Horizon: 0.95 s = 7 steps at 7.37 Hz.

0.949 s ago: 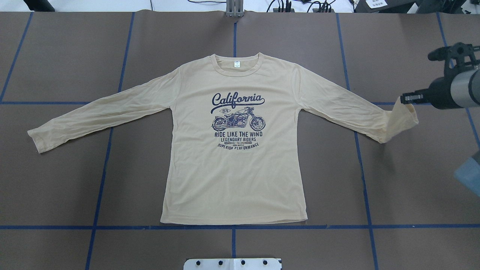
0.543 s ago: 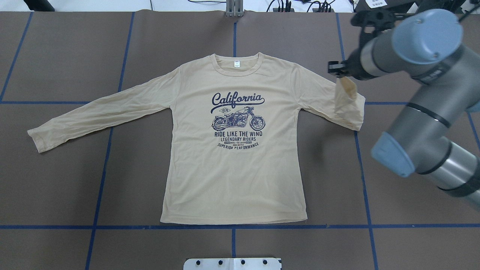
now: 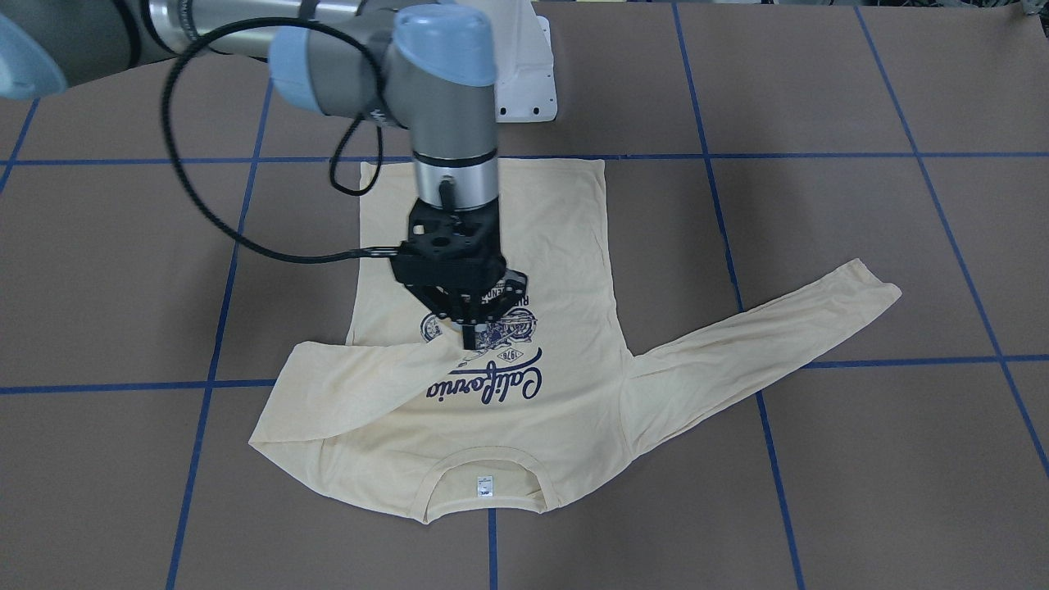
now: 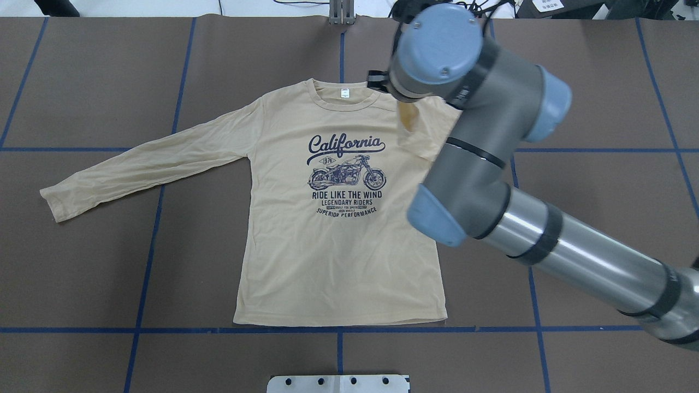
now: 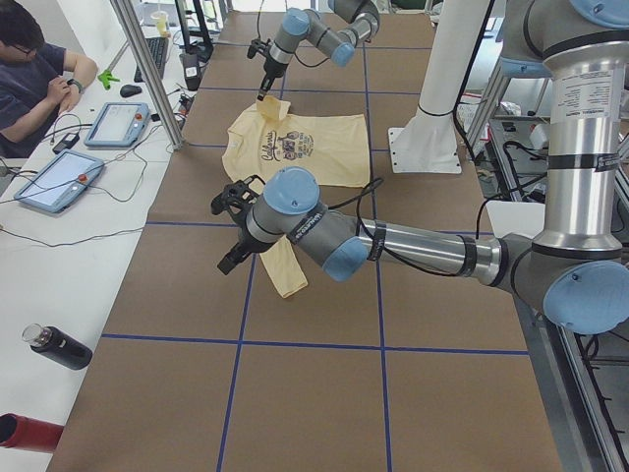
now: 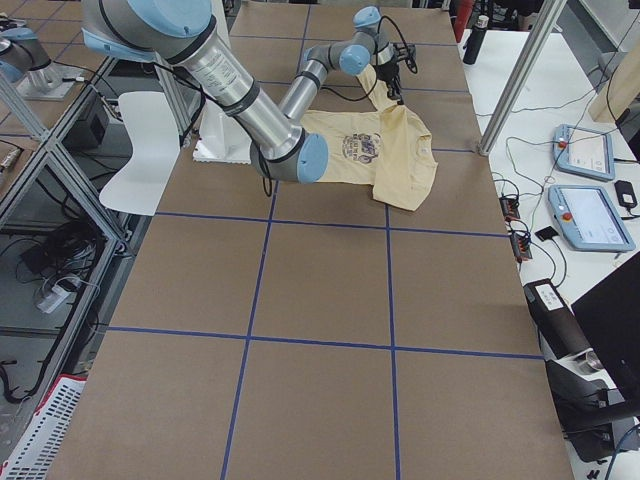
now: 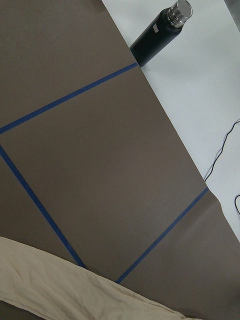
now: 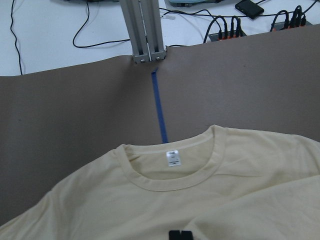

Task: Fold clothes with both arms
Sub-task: 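Carry the sleeve across the shirt body with the right gripper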

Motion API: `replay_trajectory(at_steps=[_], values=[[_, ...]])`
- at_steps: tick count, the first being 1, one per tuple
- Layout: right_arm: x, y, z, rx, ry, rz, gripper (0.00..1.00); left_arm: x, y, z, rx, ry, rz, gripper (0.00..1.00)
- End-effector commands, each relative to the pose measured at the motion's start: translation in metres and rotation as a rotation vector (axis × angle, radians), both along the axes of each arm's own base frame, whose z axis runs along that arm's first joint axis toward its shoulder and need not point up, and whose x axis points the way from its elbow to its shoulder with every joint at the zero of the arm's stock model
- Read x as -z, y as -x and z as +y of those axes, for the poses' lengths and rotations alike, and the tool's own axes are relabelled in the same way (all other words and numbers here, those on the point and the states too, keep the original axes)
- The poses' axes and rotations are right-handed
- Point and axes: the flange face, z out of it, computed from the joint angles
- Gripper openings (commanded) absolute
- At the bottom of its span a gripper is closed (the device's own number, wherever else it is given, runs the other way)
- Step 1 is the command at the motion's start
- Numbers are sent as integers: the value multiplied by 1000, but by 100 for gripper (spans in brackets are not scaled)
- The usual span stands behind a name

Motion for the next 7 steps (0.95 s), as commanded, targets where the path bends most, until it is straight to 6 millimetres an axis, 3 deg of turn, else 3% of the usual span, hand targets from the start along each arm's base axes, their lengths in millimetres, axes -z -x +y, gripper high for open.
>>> replay_trajectory(at_steps=[1, 3, 4, 5, 7], values=[[80, 89, 9, -54, 41, 20, 0, -1, 0, 0, 0, 3, 0, 100], [101, 124, 26, -83, 62, 5, 0, -3, 0, 0, 0, 6, 0, 100], [111, 135, 25, -87, 77, 13, 68, -3, 0, 0, 0, 7, 0, 100], [122, 140, 28, -91, 79, 2, 98, -3, 0, -1, 0, 7, 0, 100], [154, 129, 30, -86, 69, -34, 99, -4, 0, -1, -1, 8, 0, 100]])
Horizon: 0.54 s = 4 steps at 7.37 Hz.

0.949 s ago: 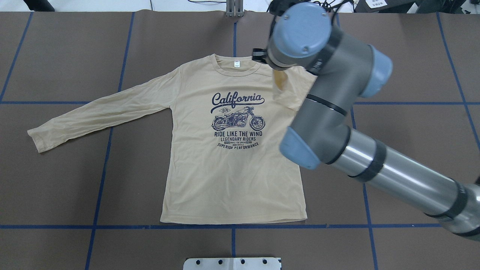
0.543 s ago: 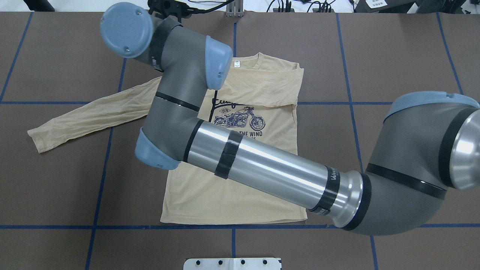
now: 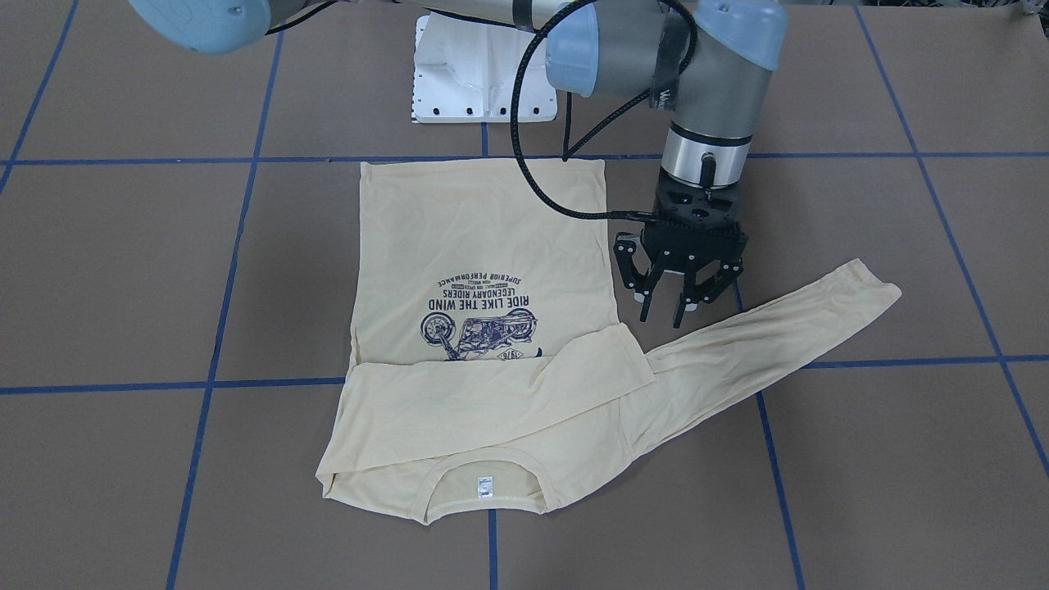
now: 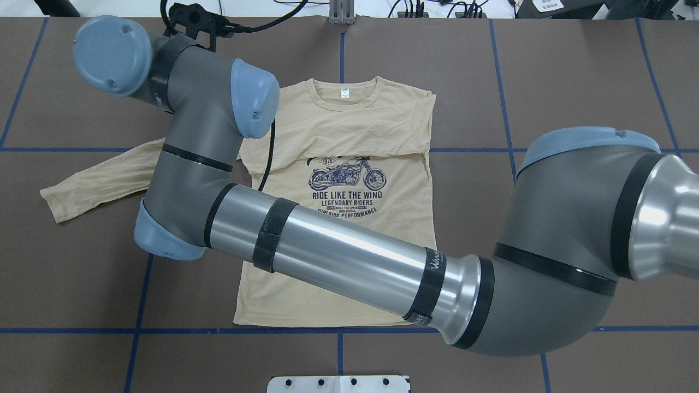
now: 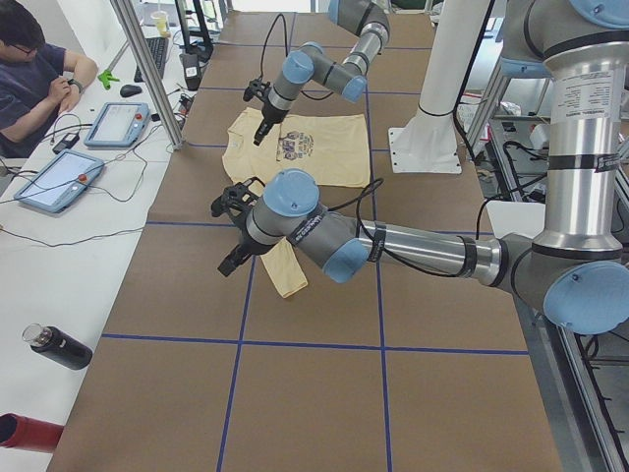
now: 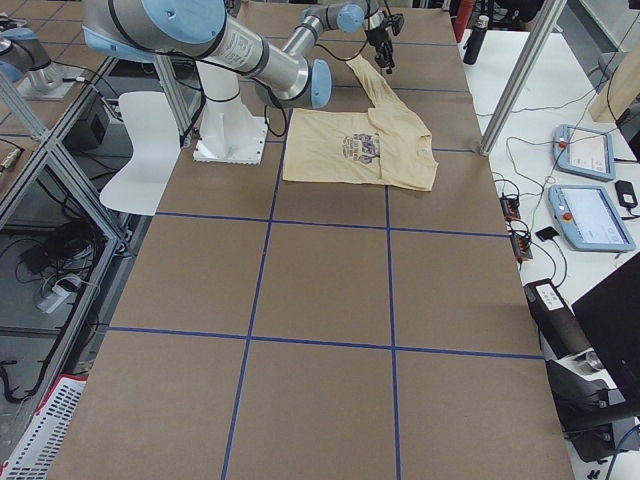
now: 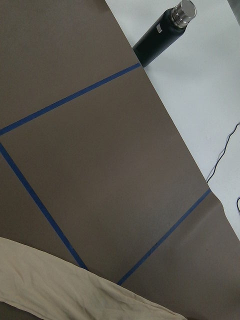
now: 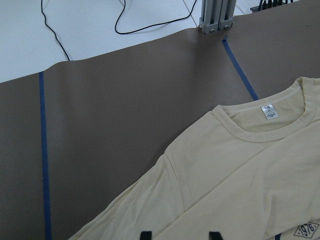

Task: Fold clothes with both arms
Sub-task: 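Carry the sleeve across the shirt body with the right gripper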

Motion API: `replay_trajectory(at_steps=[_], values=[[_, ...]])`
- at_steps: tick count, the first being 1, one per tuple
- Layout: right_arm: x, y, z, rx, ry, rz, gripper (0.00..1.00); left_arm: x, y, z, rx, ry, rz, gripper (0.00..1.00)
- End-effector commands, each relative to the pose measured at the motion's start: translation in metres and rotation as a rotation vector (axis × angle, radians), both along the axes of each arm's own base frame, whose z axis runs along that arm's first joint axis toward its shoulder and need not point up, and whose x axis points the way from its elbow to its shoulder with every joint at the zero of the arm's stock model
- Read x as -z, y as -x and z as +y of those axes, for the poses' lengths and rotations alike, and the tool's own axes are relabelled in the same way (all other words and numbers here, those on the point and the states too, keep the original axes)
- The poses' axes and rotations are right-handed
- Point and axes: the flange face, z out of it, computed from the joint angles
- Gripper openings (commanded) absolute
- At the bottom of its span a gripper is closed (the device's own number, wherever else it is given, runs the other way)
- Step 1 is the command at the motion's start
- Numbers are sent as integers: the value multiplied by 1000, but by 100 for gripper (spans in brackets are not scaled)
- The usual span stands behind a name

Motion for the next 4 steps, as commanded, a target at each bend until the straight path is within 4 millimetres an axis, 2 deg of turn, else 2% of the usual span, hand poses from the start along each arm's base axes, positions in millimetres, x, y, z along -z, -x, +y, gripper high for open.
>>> replay_trajectory(at_steps=[1, 2, 3, 4], values=[[40, -11, 5, 22, 0, -45, 99, -1, 0, 0, -1, 2, -1, 100], [37, -18, -1, 44, 28, -35, 99, -5, 0, 7, -2, 5, -4, 100], [32, -37, -6, 85, 31, -7, 99, -4, -4, 7, -8, -19, -4, 100], [1, -69, 4, 151, 3, -36, 99, -13, -8, 5, -14, -25, -6, 100]])
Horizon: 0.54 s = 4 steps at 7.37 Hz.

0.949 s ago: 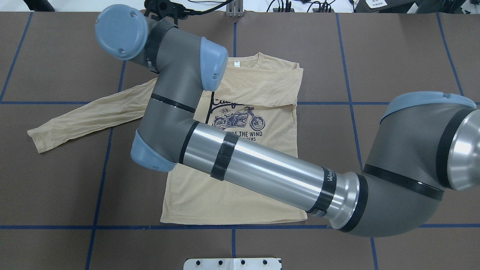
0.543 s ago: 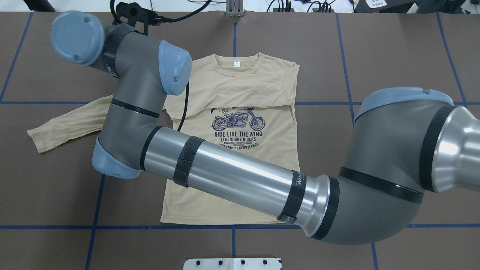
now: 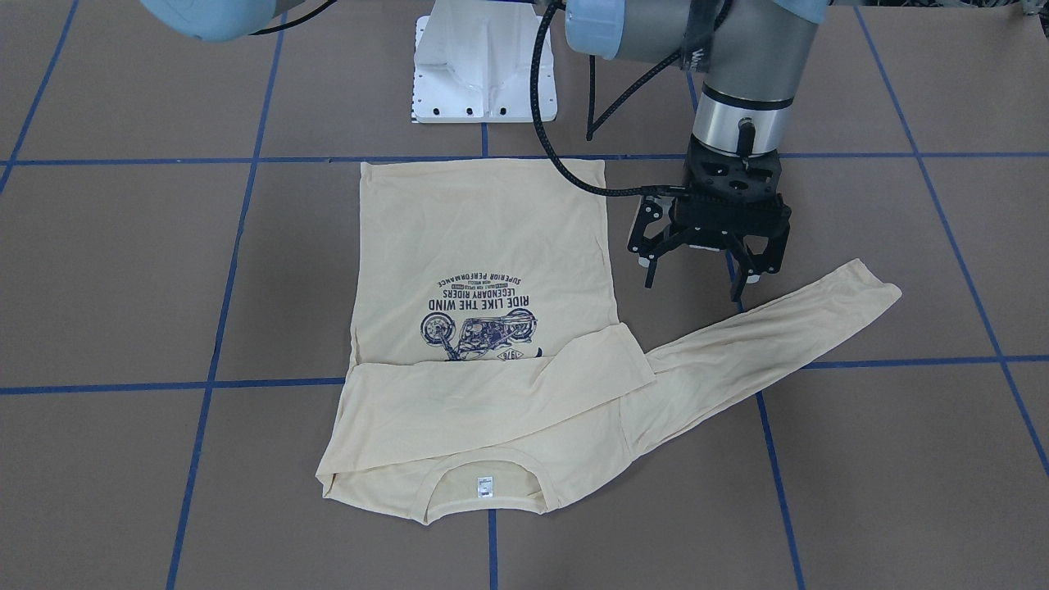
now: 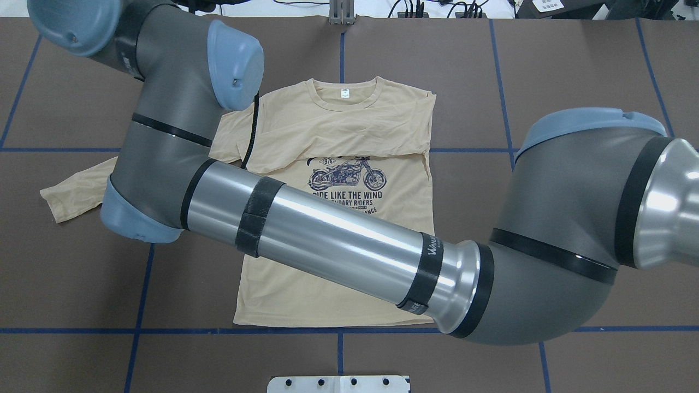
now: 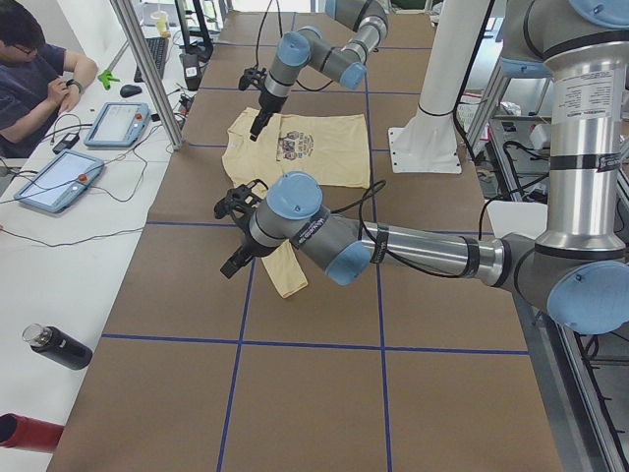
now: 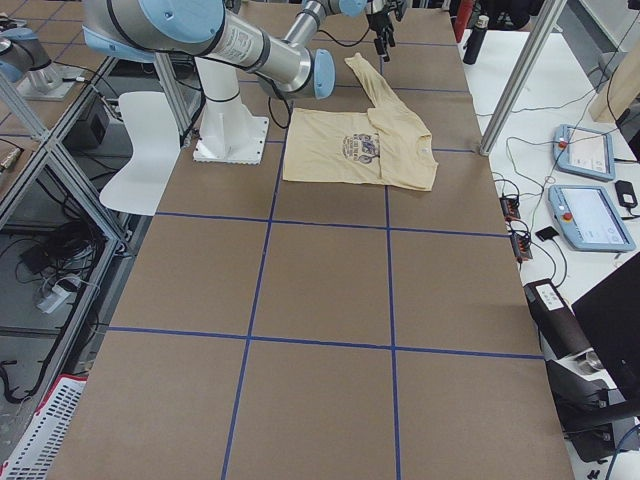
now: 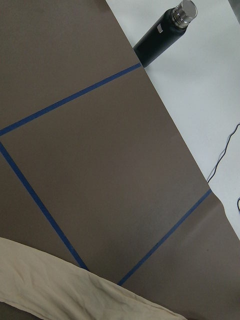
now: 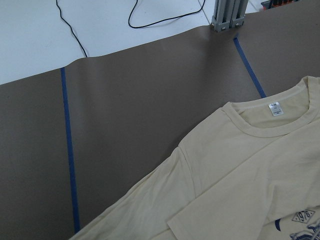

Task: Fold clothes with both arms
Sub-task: 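Carry the sleeve across the shirt body with the right gripper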

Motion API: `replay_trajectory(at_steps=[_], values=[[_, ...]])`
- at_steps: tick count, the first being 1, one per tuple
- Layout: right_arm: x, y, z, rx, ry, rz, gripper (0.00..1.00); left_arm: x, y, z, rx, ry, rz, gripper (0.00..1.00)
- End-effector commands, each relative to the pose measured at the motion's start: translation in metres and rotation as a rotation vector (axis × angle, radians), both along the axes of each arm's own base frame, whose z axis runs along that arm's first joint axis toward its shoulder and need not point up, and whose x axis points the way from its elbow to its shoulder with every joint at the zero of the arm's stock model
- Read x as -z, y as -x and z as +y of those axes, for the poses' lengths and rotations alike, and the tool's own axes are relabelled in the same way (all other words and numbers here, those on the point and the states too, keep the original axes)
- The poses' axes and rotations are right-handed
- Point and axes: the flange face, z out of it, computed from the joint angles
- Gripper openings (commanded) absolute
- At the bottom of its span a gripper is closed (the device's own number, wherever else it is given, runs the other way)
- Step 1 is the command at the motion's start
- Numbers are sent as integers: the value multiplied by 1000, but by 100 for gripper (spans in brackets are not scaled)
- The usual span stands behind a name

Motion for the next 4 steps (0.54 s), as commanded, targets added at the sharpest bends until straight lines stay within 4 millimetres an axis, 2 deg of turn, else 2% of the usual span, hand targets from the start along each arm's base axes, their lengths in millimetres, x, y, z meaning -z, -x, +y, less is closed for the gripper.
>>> replay_trajectory(at_steps=[1, 2, 3, 4], values=[[-74, -63, 10, 85, -56, -20, 99, -14, -23, -2, -47, -26, 3, 100], [-128, -101, 7, 124, -95, 9, 99, -25, -40, -5, -60, -3, 18, 100], [-188, -162, 13, 192, -139, 15, 99, -41, -62, -4, -63, 11, 54, 100], [-244, -227, 27, 266, -190, 34, 99, -63, -86, -3, -28, 14, 87, 100]])
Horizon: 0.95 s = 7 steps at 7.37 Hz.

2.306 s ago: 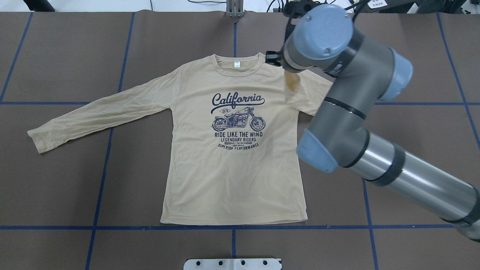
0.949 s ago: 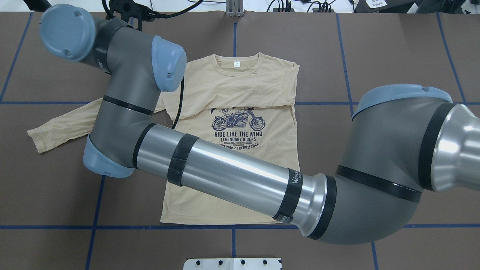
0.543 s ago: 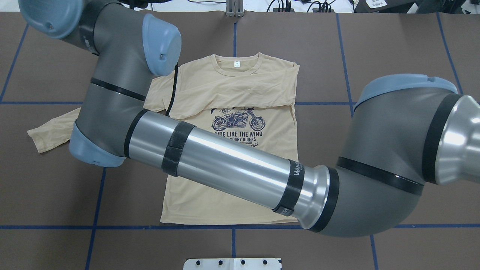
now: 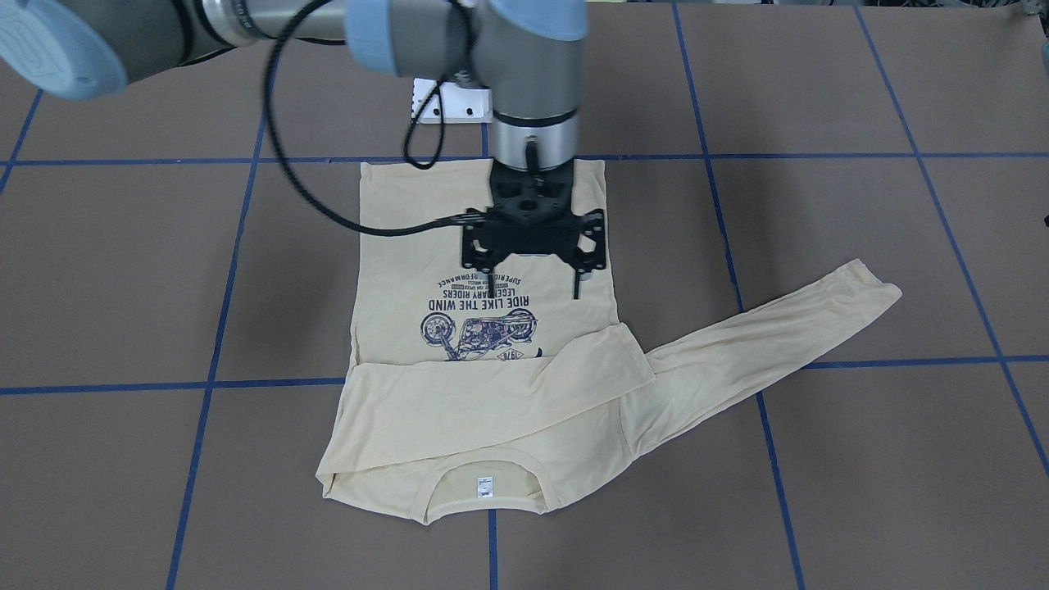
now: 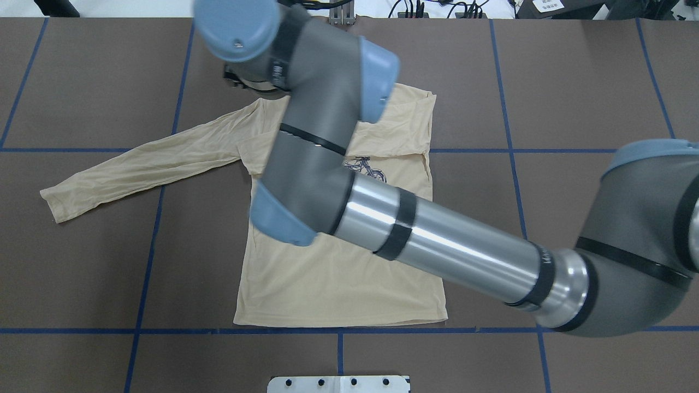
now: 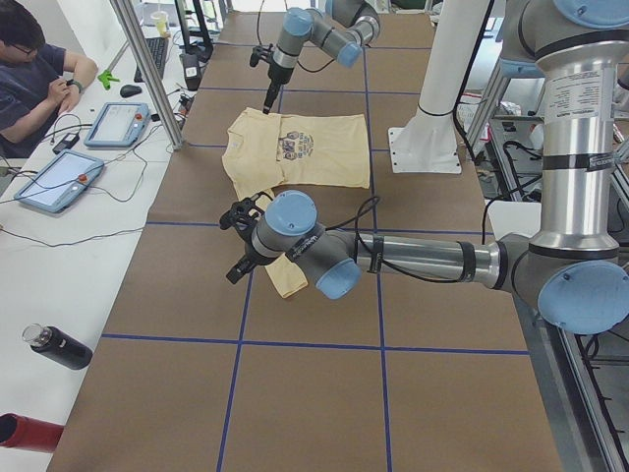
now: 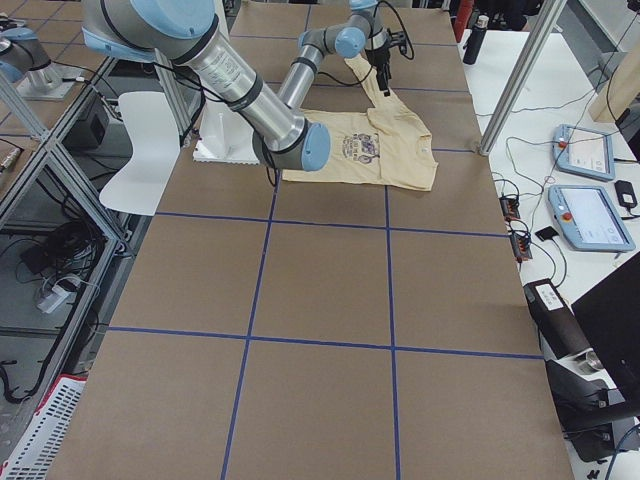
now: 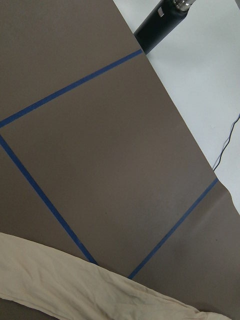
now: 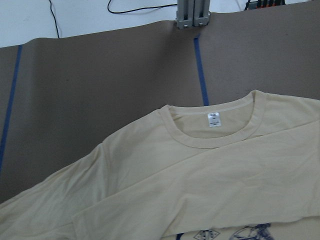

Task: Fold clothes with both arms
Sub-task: 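Release the sleeve and withdraw the right gripper outward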

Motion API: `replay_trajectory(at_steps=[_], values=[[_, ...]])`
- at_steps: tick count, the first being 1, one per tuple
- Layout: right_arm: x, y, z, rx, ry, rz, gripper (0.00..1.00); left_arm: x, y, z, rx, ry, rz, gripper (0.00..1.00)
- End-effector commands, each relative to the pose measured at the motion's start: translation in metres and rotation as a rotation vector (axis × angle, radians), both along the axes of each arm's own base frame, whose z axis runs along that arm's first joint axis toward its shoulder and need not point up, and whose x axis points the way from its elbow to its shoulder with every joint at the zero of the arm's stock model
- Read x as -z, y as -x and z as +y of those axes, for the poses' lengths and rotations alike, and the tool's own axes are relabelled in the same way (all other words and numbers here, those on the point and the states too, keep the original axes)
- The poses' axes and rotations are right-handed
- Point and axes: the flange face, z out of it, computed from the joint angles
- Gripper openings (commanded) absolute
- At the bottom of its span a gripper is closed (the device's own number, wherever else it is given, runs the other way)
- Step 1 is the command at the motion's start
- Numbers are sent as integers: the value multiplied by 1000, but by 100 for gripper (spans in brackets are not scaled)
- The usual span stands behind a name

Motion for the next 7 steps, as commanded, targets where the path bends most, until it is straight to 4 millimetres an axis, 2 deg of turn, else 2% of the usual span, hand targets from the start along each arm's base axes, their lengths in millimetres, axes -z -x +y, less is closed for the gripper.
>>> replay_trajectory(at_steps=[1, 3, 4, 5, 6, 7], values=[[-112, -135, 26, 160, -106, 50, 99, -46, -57, 4, 108, 51, 65, 100], [-206, -213, 28, 233, -138, 63, 99, -56, -113, 6, 228, 107, 79, 100], [-252, -253, 32, 263, -130, 18, 99, -58, -128, 9, 218, 132, 85, 100], [-293, -289, 40, 262, -136, 16, 100, -68, -136, 15, 203, 149, 75, 100], [-334, -315, 51, 269, -132, 50, 100, -73, -149, 22, 201, 157, 65, 100], [-357, -331, 59, 261, -104, 73, 100, -75, -168, 26, 212, 182, 68, 99]])
